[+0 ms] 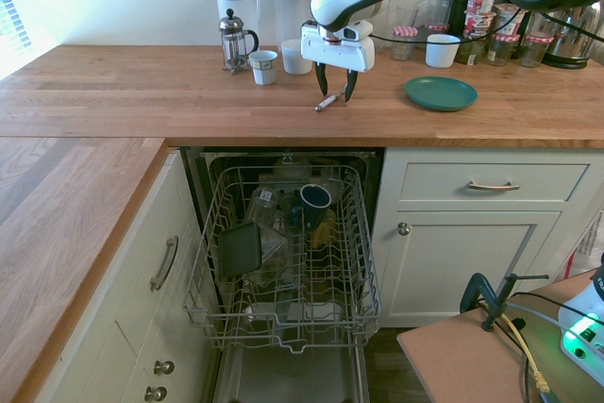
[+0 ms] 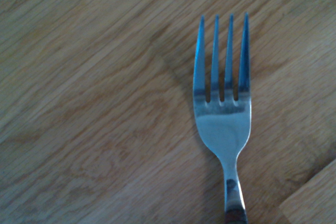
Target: Put the fork in the dishwasher
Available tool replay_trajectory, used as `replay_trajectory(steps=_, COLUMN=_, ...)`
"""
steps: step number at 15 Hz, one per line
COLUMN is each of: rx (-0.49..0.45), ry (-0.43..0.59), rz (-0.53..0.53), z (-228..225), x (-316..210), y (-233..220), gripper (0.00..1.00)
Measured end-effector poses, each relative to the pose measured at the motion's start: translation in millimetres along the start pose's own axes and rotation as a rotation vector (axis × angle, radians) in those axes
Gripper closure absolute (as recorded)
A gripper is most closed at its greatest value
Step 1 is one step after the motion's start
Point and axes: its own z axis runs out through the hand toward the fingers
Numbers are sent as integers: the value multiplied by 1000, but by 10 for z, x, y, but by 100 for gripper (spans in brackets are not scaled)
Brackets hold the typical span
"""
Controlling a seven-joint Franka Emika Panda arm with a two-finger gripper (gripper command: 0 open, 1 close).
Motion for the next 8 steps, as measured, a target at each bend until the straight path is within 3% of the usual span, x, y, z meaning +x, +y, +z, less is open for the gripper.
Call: replay_trajectory(steps=8, rx=-6, ry=-11, rz=1, z=4, x=-3, y=2, gripper=100)
